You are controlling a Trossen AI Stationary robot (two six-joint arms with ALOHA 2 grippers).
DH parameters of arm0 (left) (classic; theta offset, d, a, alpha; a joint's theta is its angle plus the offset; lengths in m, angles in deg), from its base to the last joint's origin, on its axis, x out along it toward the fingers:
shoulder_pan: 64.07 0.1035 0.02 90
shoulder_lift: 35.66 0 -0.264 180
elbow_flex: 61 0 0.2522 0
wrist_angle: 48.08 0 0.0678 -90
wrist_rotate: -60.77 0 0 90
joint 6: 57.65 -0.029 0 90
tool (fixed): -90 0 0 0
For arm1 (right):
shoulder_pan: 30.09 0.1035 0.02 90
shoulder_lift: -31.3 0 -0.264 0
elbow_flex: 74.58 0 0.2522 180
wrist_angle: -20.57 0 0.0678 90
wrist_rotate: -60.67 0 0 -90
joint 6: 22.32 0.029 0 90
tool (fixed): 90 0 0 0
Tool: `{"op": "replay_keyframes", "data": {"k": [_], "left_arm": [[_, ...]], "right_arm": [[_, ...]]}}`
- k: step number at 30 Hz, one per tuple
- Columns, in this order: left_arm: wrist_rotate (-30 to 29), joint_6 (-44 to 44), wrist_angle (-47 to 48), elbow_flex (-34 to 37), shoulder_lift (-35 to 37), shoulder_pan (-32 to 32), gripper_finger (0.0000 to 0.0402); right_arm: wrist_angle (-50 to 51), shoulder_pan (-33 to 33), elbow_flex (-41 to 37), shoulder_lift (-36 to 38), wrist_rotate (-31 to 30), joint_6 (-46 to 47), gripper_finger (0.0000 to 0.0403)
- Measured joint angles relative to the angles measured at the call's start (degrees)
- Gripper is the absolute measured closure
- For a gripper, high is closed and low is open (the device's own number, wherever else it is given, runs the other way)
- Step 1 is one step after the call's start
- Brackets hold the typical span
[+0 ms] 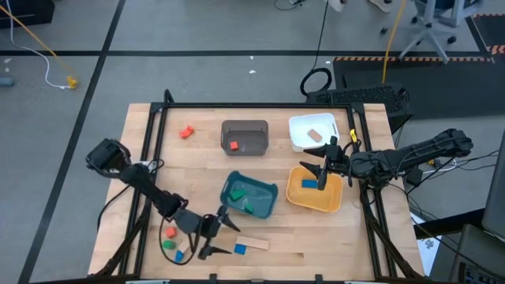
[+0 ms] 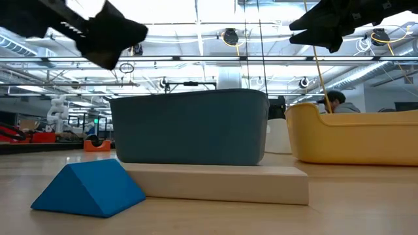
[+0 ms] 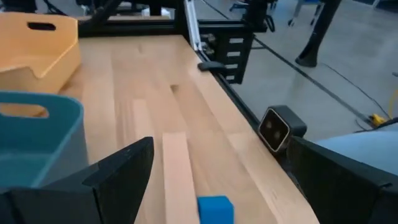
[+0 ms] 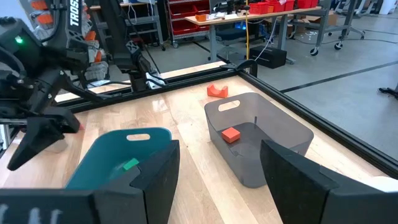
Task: Sort & place blocks by color
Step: Put the right brown block into the white bin
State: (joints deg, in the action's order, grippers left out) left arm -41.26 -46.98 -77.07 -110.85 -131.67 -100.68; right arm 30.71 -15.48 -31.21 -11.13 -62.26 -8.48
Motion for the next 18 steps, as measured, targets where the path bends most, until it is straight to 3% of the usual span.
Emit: {"op": "replay_keyframes", "data": {"k": [9,18], "left_arm": [[-6.5,6.8,2.3,0.0,-5.9,-2.9,0.0034],[-10.6,7.9,2.3,0.0,-12.0,-2.5,0.0034]], "right_arm": [[0.0,0.0,0.0,0.0,0.0,0.0,0.0188],[0.0,0.0,0.0,0.0,0.0,0.0,0.0188]]}}
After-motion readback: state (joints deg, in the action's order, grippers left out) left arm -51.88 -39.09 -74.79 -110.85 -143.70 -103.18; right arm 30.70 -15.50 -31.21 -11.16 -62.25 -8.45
